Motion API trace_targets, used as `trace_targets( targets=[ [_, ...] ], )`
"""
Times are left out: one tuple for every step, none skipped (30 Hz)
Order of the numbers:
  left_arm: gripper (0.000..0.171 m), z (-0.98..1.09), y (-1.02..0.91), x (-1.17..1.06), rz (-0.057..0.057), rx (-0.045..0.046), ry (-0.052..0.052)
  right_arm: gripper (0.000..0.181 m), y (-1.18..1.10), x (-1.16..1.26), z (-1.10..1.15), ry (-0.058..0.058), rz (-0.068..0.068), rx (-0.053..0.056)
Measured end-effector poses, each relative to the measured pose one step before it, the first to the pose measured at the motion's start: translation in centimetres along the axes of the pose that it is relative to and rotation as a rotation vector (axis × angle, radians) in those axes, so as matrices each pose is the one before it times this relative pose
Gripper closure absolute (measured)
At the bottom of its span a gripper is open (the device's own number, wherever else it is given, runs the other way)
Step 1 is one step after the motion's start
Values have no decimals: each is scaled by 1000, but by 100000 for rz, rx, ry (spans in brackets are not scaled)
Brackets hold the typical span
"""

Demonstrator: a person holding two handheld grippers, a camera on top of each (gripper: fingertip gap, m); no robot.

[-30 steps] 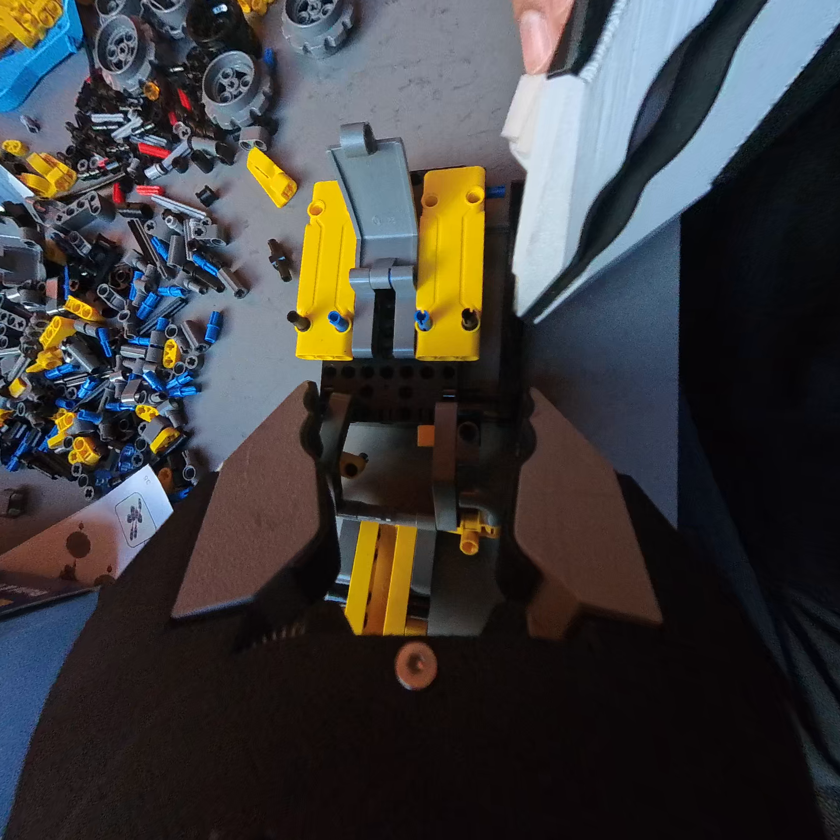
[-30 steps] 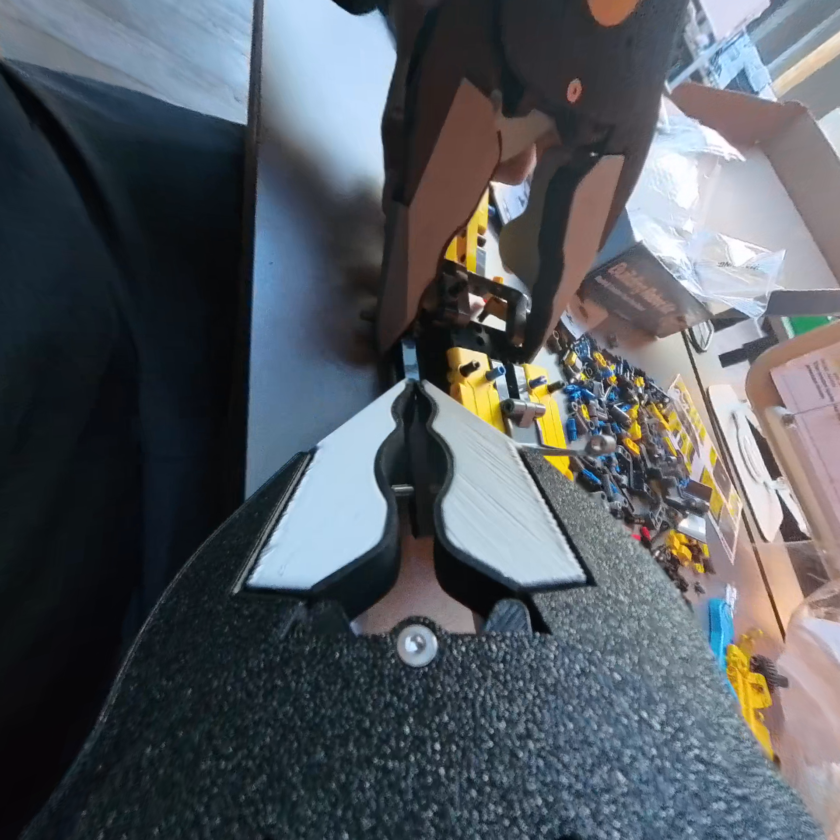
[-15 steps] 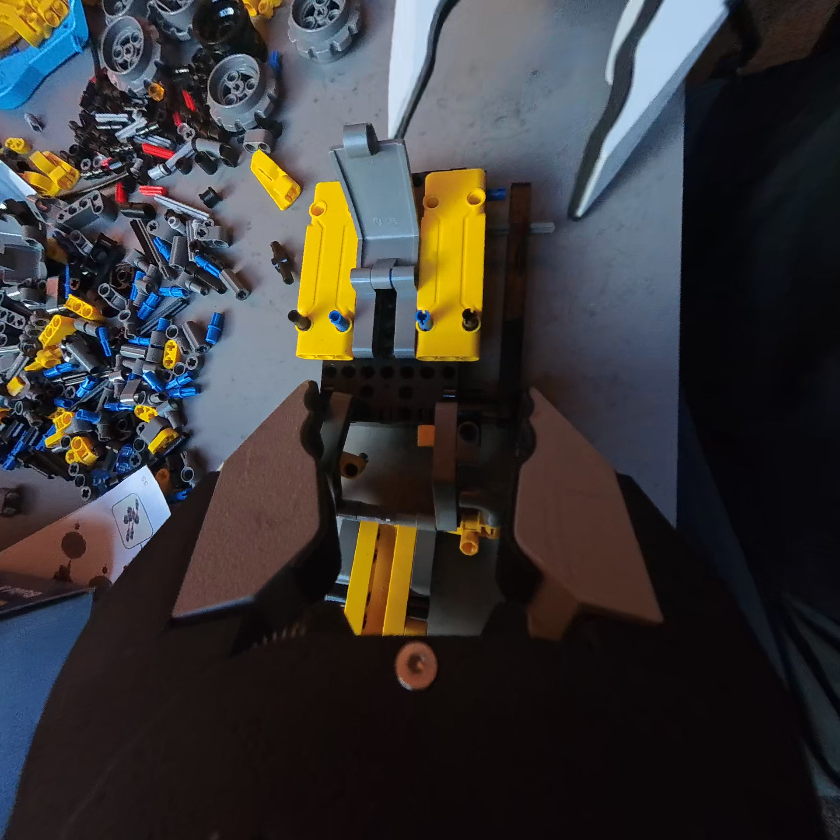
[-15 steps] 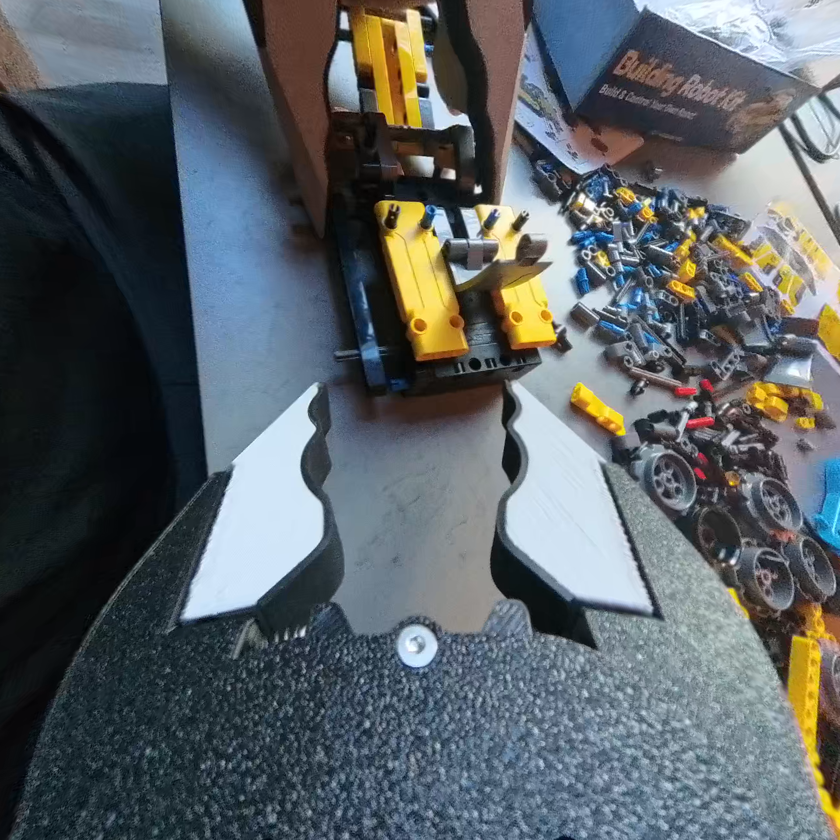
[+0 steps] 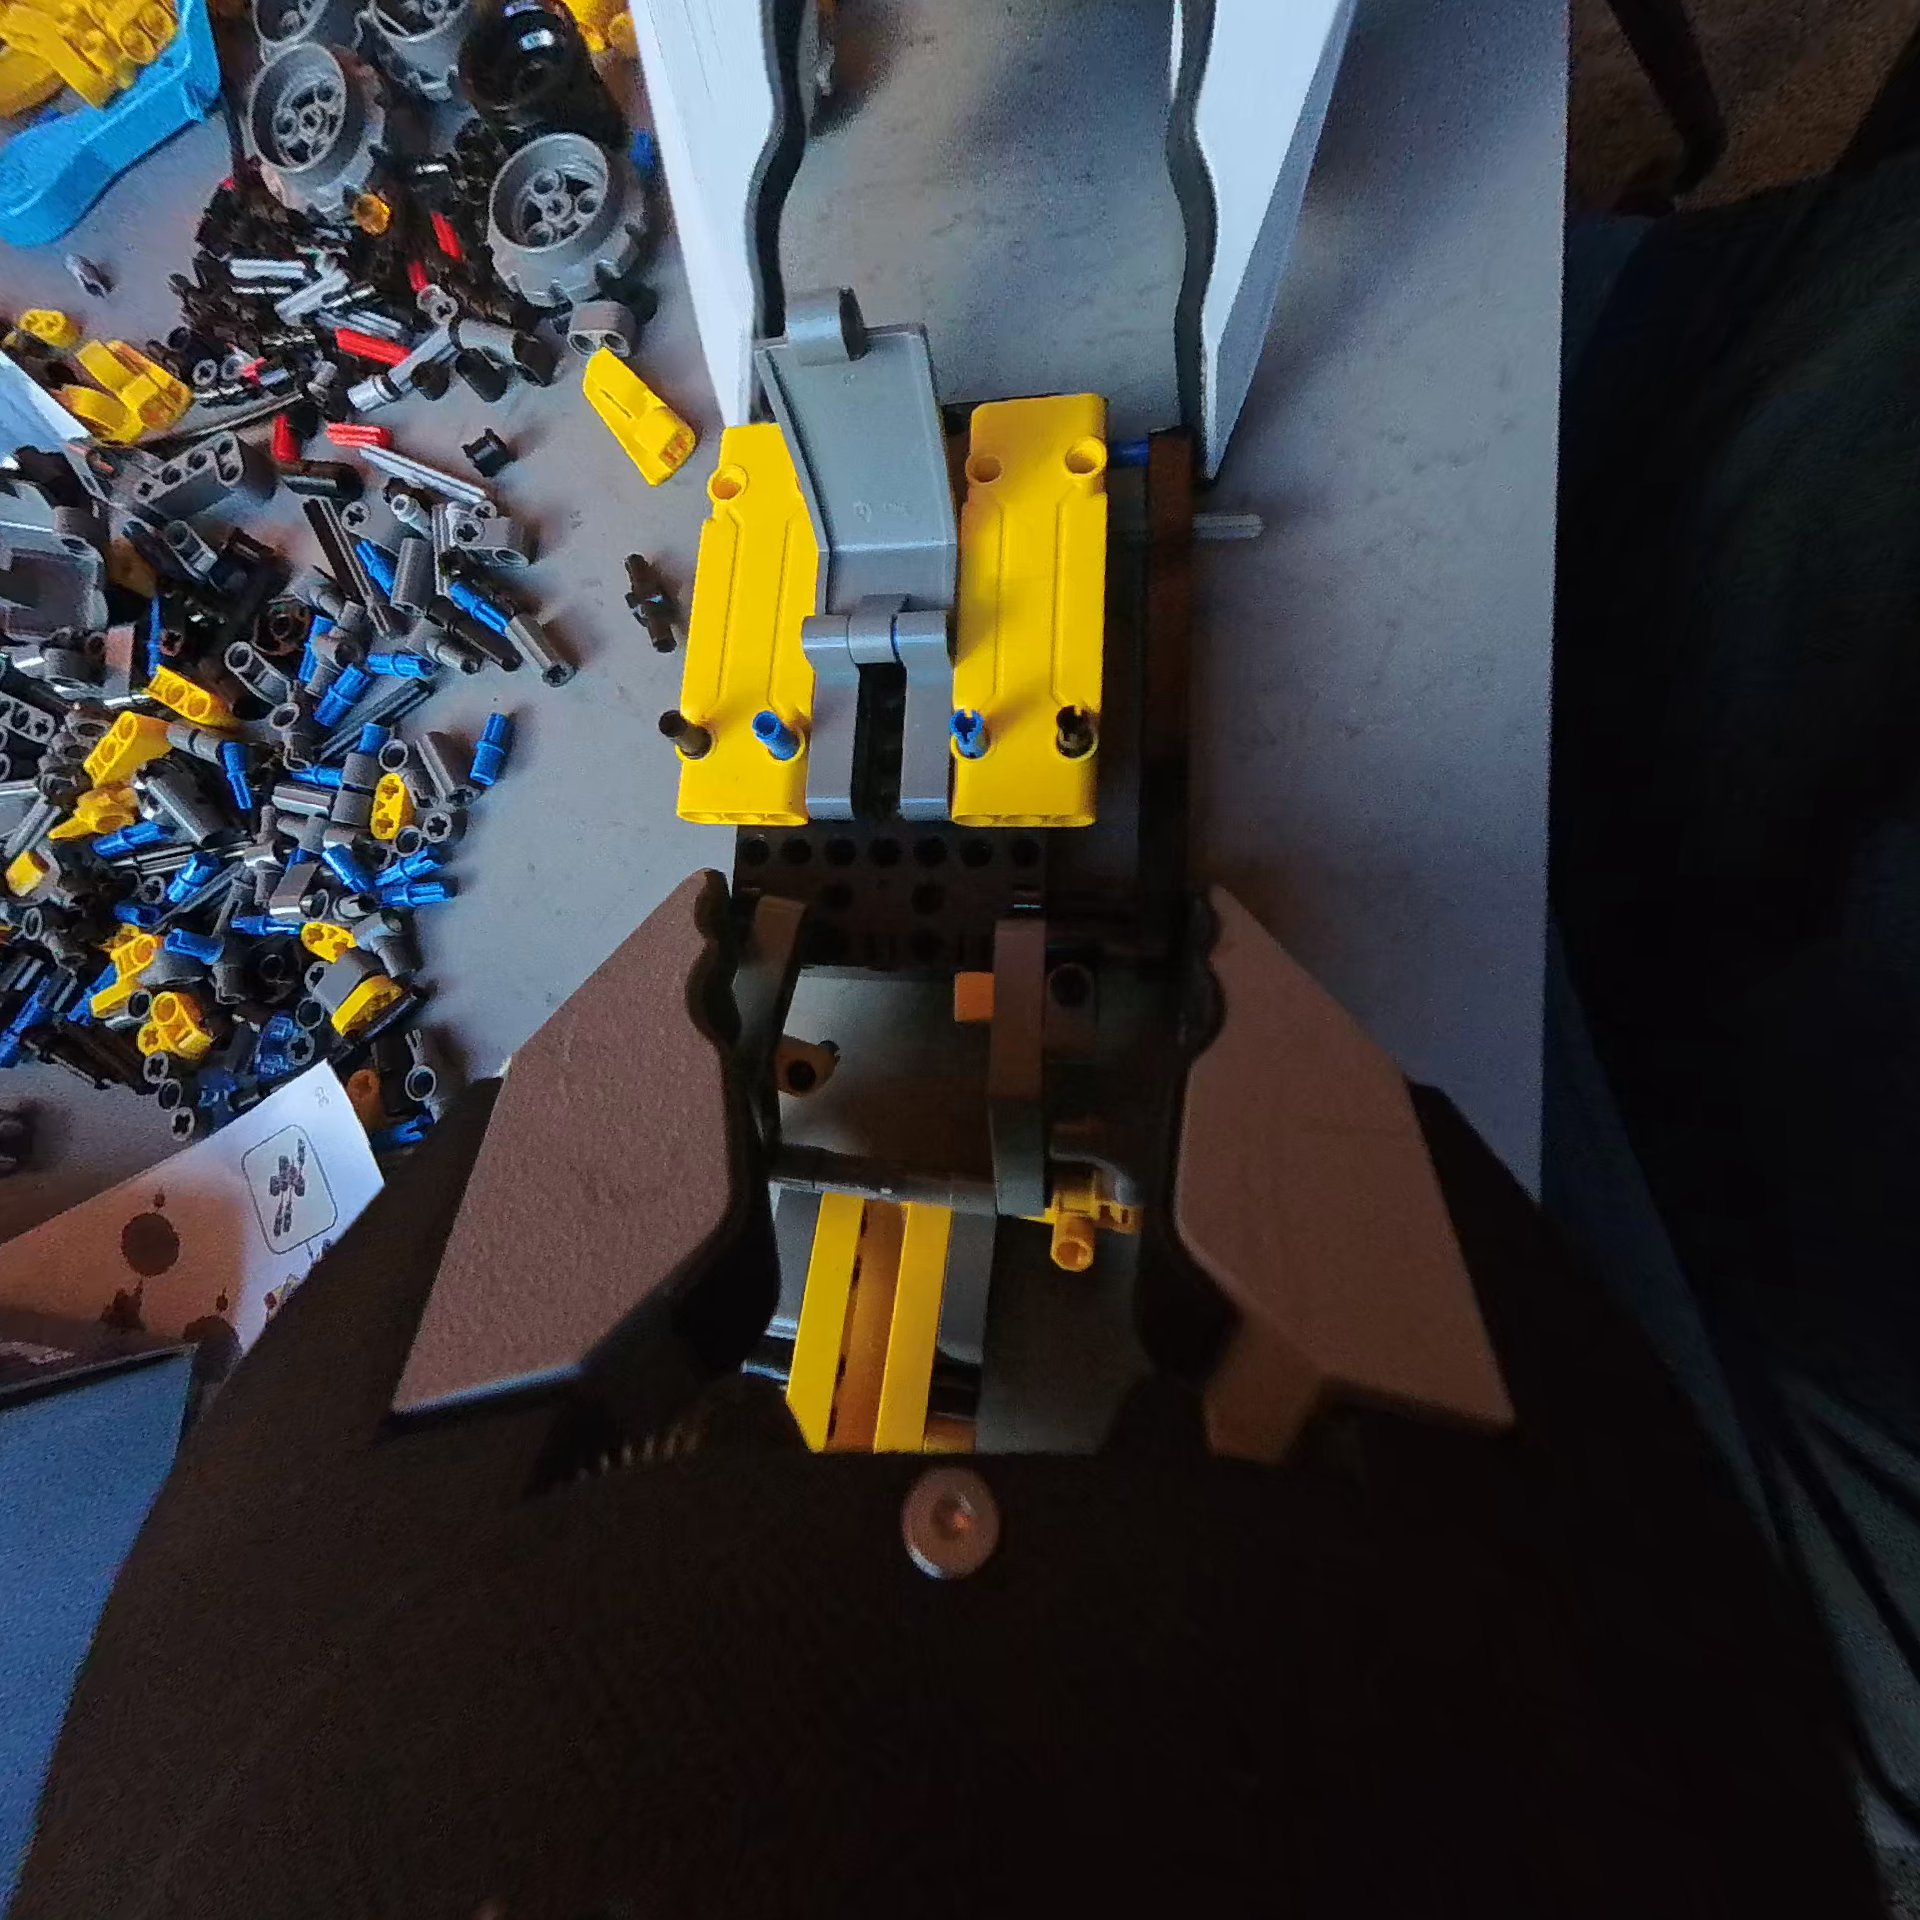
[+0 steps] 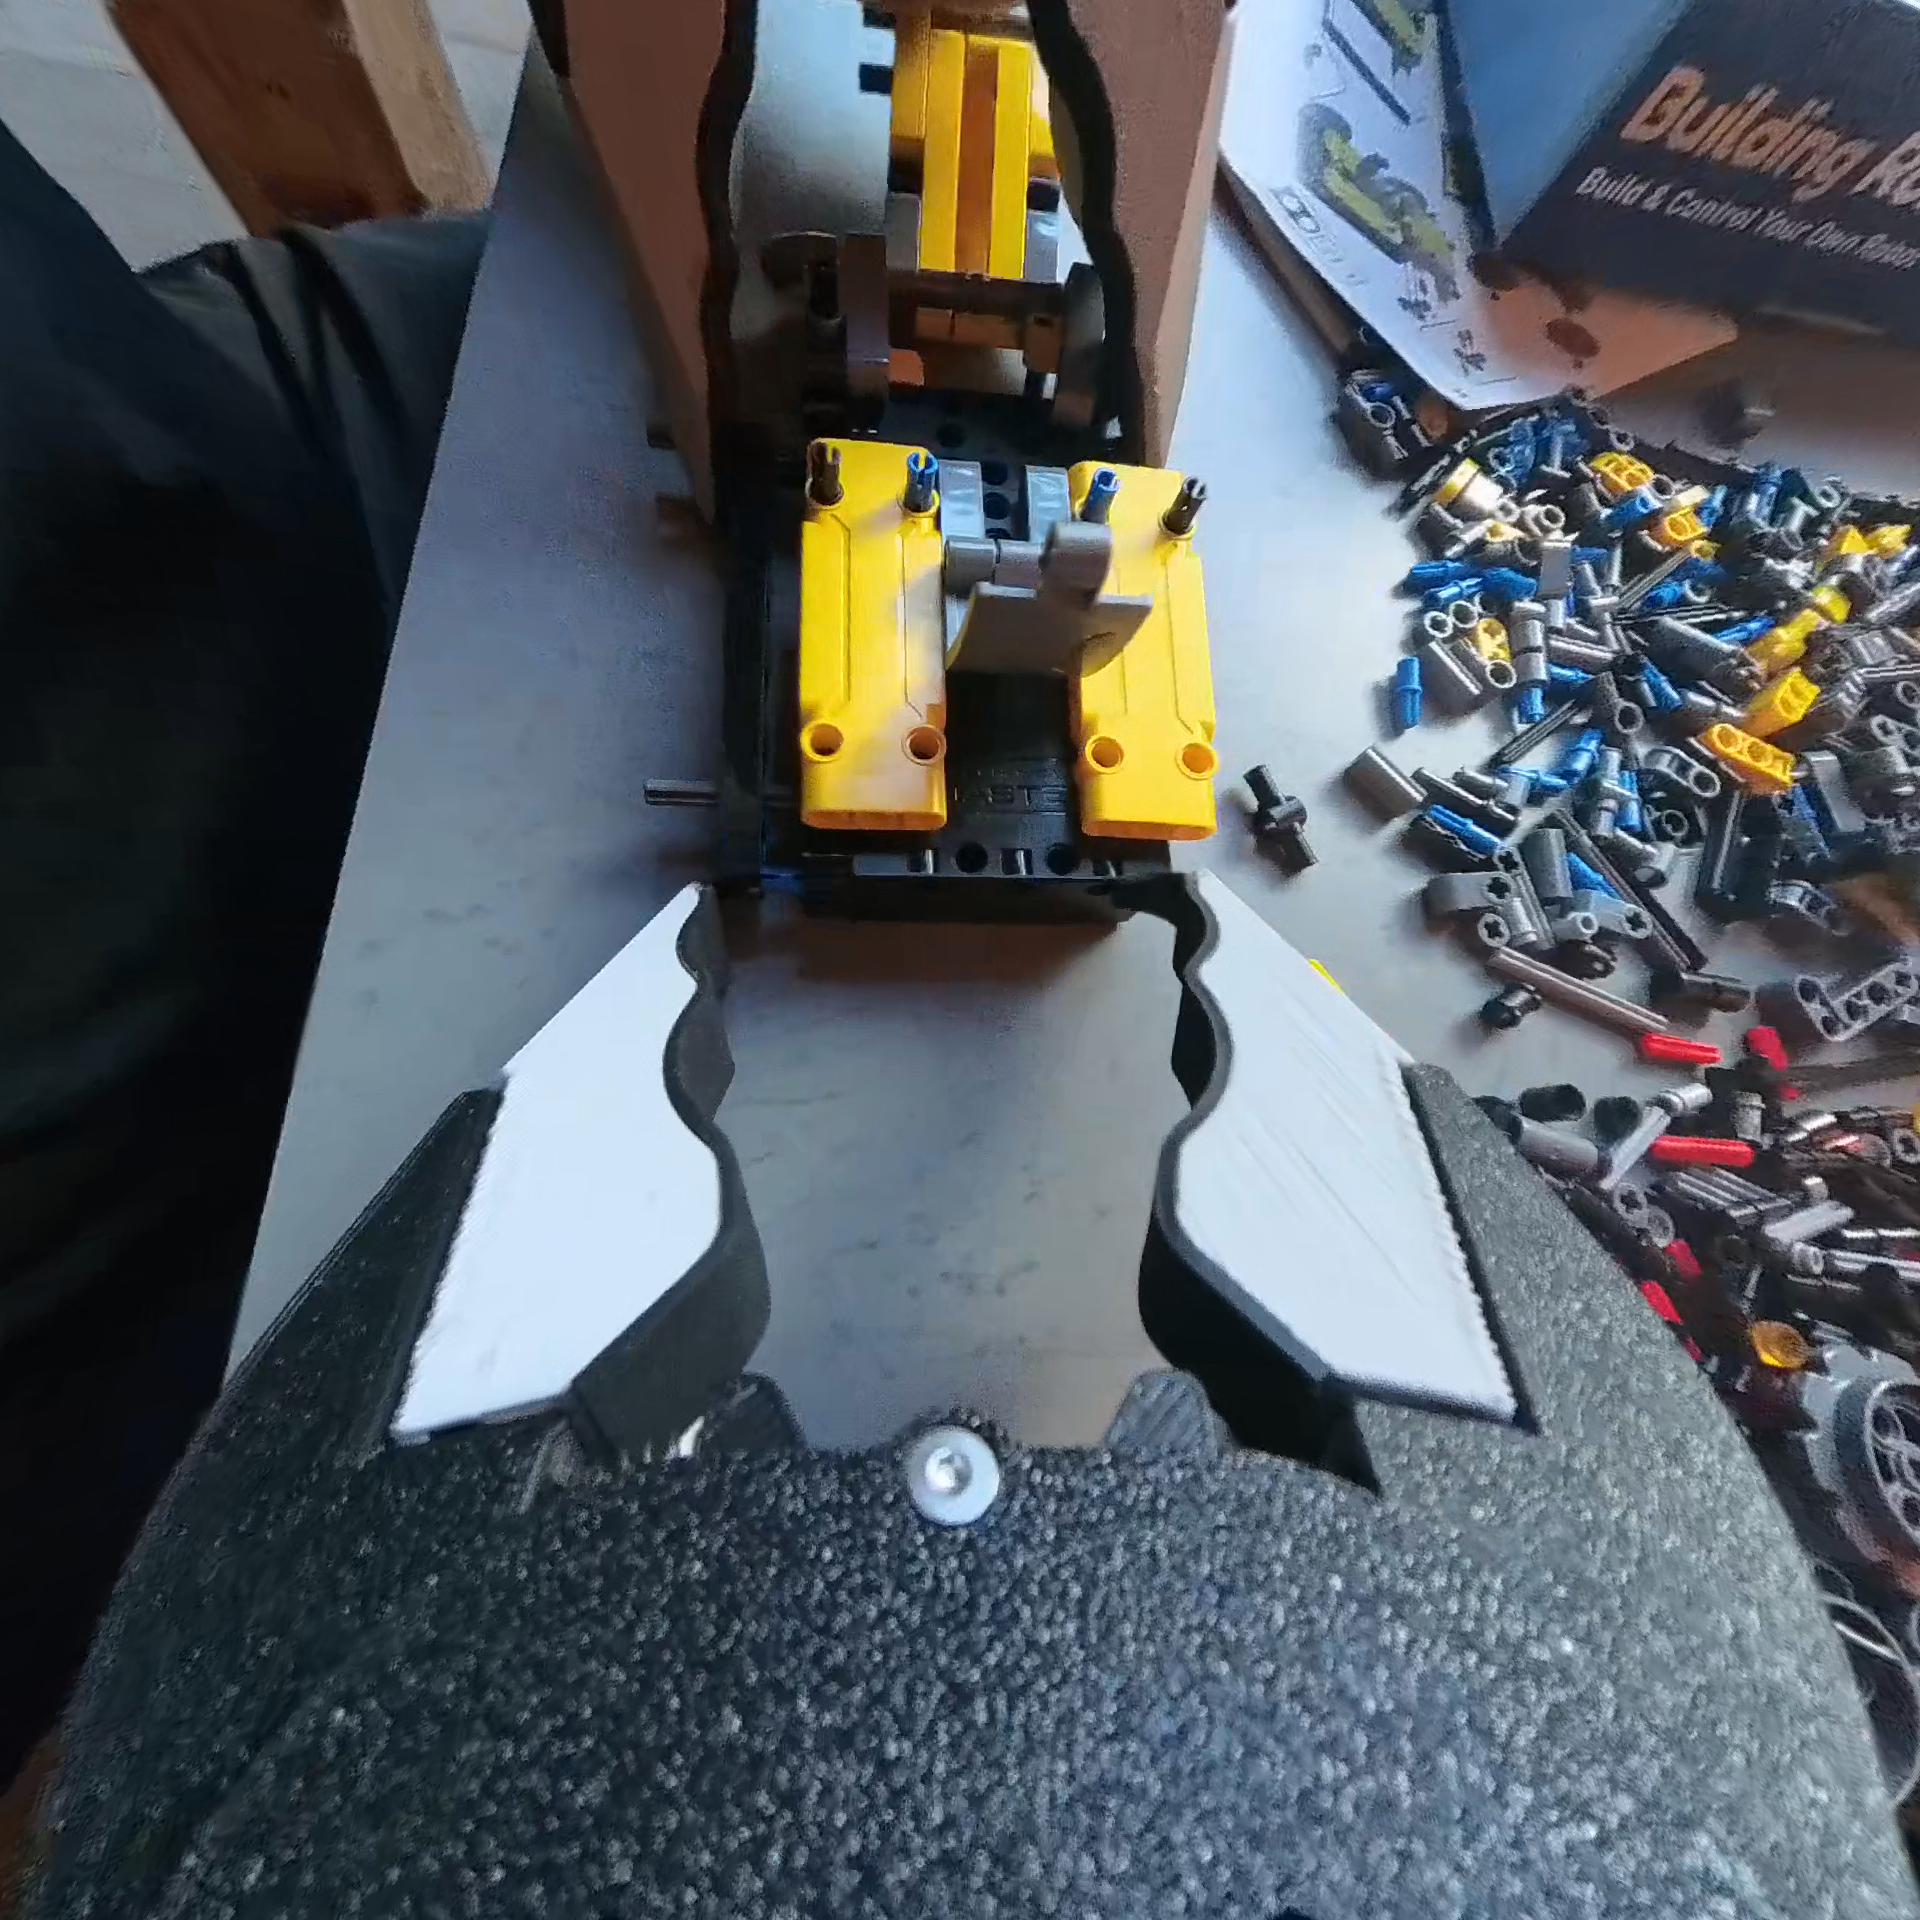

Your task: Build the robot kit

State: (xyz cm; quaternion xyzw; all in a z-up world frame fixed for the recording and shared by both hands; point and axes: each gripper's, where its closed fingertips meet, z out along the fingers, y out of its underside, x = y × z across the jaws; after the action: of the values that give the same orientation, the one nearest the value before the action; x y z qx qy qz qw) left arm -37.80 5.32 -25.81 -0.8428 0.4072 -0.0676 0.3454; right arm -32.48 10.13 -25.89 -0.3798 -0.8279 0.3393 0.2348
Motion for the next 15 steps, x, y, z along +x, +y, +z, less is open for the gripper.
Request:
trace_targets(
  targets=[
    [87, 2, -32, -20, -814, 288, -36, 93, 77, 175, -84, -325, 1316, 149],
    [87, 8, 19, 1, 412, -85, -417, 86, 66, 389, -53, 194, 2974, 382],
    [87, 17, 9, -2, 423, -139, -475, 75, 41, 466, 41, -26, 4106, 35],
    [87, 4, -13, -2, -248, 273, 49, 73, 77, 31, 141, -2737, 2915, -682],
    [87, -6, -26, -7, -351, 642, 312, 73, 102, -57, 212, -2774, 2054, -1268],
    [87, -7, -15, 6, 4, 467, 171, 72, 37, -84, 224, -2338, 1563, -1186],
    [87, 3, 8, 5, 19, 19, -16, 75, -99, -256, 178, -2289, -78, -610],
    [87, 5, 9, -11, 79, -306, -127, 80, -265, -334, 141, -1156, -2048, 223],
    [87, 3, 0, -7, 66, -366, -85, 87, -320, -321, 122, 146, -2721, 378],
    [87, 11, 2, -10, -164, -240, -141, 89, -198, -53, 93, 1986, -2161, -81],
    [87, 3, 5, -25, -175, -250, -408, 89, 74, 20, 3, 1186, -1060, -733],
    [87, 12, 10, -27, -192, -235, -444, 93, 75, -45, -52, 29, 230, -2],
    [87, 19, 9, -64, -432, -146, -482, 93, 39, -58, 14, 743, -752, 303],
    [87, 1, -25, 3, 291, 213, -135, 93, 50, -53, -4, 1230, -1820, 32],
    [87, -1, -10, 3, 548, 78, -268, 93, 14, -27, -10, 519, -971, 112]
  ],
)
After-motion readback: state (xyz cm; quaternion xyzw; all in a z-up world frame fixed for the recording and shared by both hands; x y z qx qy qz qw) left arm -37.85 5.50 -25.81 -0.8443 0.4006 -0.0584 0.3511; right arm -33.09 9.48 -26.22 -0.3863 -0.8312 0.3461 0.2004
